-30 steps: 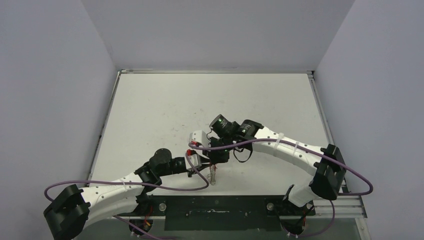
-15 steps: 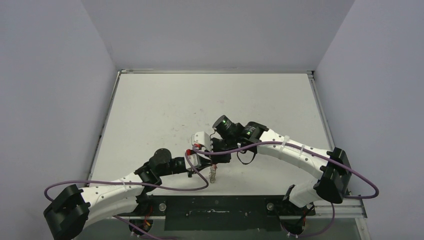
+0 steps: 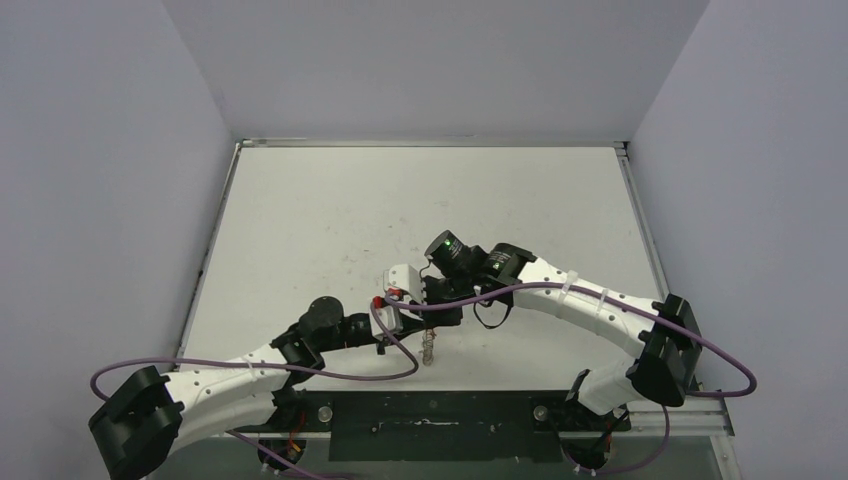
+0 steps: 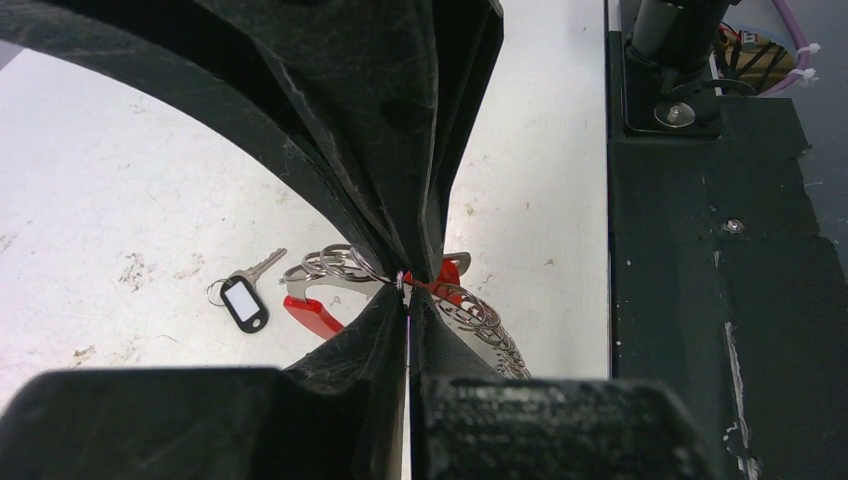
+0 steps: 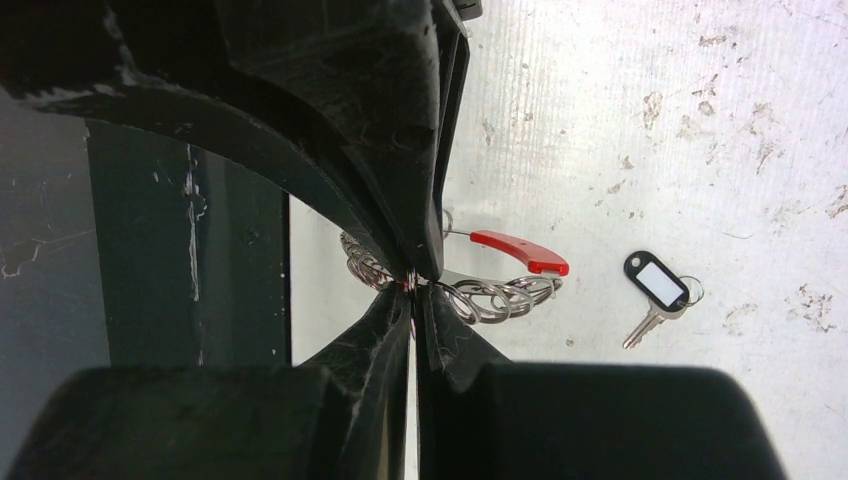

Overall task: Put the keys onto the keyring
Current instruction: Adjust the key on the keyring.

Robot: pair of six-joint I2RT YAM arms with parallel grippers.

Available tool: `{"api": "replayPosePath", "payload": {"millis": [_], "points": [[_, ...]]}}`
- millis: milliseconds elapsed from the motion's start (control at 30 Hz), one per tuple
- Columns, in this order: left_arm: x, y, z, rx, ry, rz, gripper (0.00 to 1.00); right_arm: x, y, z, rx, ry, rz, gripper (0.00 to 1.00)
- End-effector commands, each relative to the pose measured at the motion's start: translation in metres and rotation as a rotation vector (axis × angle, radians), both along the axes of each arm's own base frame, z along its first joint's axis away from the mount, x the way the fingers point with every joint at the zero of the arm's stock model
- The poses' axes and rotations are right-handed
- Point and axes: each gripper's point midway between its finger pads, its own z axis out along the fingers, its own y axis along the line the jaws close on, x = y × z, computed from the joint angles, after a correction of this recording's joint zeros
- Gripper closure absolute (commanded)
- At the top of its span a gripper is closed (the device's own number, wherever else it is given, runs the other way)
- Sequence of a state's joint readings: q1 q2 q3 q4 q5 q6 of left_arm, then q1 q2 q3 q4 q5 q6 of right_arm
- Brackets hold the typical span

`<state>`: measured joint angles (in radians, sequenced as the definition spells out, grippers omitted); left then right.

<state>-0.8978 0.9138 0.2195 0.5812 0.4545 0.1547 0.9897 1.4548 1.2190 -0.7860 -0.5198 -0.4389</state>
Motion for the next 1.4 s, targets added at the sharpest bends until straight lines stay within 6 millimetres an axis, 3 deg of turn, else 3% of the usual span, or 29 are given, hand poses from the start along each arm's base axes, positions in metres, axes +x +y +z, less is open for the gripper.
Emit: {"api": "replayPosePath", "payload": {"millis": [0, 133, 200, 300, 400, 500, 833, 900, 1000, 1067, 1267, 1367], "points": [[0.003, -0.011, 0.042, -0.120, -0.070, -0.019, 1.00, 0.003, 0.014, 0.008, 0.054, -0.016, 0.024, 1.00], [0.002, -0.009, 0.043, -0.132, -0.063, -0.014, 1.00, 0.006, 0.013, 0.006, 0.049, -0.030, 0.010, 1.00], [0.001, -0.007, 0.042, -0.134, -0.059, -0.007, 0.84, 0.007, 0.013, 0.006, 0.049, -0.031, 0.008, 1.00], [0.002, -0.006, 0.044, -0.140, -0.064, -0.001, 0.78, 0.006, 0.014, 0.007, 0.053, -0.030, 0.011, 1.00], [0.002, -0.006, 0.045, -0.140, -0.067, -0.002, 0.83, 0.005, 0.014, 0.007, 0.055, -0.025, 0.016, 1.00], [0.002, -0.008, 0.044, -0.130, -0.071, -0.013, 0.99, 0.005, 0.015, 0.008, 0.059, -0.024, 0.017, 1.00], [0.006, -0.007, 0.037, -0.127, -0.056, 0.020, 1.00, 0.017, 0.012, 0.013, 0.090, -0.043, -0.024, 1.00], [0.009, -0.003, 0.036, -0.135, -0.053, 0.046, 1.00, 0.019, 0.011, 0.017, 0.112, -0.043, -0.036, 0.95], [0.012, 0.002, 0.036, -0.146, -0.043, 0.083, 1.00, 0.023, 0.011, 0.024, 0.166, -0.038, -0.049, 0.75], [0.012, 0.004, 0.036, -0.152, -0.041, 0.097, 1.00, 0.024, 0.010, 0.030, 0.200, -0.034, -0.056, 0.69], [0.011, 0.009, 0.036, -0.180, -0.054, 0.111, 1.00, 0.030, 0.003, 0.049, 0.305, -0.061, -0.078, 0.64], [0.008, 0.010, 0.039, -0.203, -0.070, 0.097, 1.00, 0.026, -0.001, 0.048, 0.338, -0.076, -0.044, 0.64]]}}
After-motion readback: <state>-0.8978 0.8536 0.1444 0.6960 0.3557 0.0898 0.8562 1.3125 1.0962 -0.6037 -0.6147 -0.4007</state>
